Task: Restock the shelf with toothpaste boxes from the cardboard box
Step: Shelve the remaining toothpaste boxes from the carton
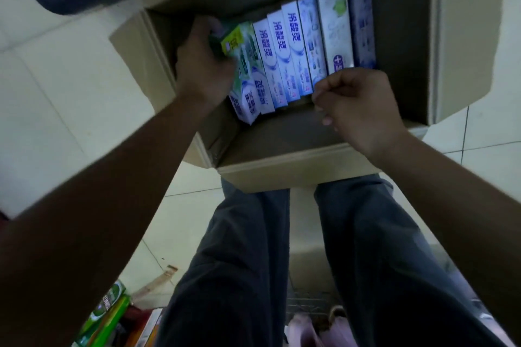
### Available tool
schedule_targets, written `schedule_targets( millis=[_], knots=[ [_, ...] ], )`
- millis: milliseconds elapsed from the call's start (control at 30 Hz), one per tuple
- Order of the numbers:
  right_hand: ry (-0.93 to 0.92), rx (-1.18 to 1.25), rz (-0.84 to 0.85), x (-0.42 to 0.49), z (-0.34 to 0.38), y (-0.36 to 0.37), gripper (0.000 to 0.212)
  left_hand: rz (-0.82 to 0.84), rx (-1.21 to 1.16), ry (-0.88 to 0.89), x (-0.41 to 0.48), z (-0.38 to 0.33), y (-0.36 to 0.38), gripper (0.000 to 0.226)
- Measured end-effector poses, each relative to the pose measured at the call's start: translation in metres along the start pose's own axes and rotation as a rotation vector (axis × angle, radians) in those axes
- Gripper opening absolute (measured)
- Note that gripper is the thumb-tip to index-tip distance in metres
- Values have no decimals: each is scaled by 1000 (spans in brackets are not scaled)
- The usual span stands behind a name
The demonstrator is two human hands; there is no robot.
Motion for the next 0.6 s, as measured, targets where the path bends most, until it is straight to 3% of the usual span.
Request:
schedule_targets(
  millis=[100, 267, 300, 400, 433, 533, 600],
  knots=[
    [-5, -14, 53, 0, 11, 2, 16, 35, -342, 63, -24, -6, -30, 46],
    [98, 6, 335, -3, 18, 8, 83, 237, -859, -82, -35, -32, -40, 48],
    [114, 14, 373, -3, 16, 7, 82, 274, -905, -109, -33, -37, -36, 48],
    [82, 65, 313, 2, 8, -3, 41, 353, -1008, -205, -23, -51, -12, 48],
    [79, 106, 274, 5, 3, -8, 40, 362, -1045, -243, -19, -54, -4, 49],
    [89, 24, 243, 16, -13, -14, 72, 417, -1114, -278, -6, -58, 23, 51],
    [75, -29, 210, 26, -20, -16, 61, 455, -1137, -270, 1, -58, 41, 55]
  ],
)
Point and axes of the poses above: each hand's wrist, its own x-axis towards the middle knuckle, its own y-axis out of the palm, z = x × y, the point moved 2 cm from there along x, towards the middle knuckle, and after that the axes turned 4 degrees about z, right-handed, at the moved point
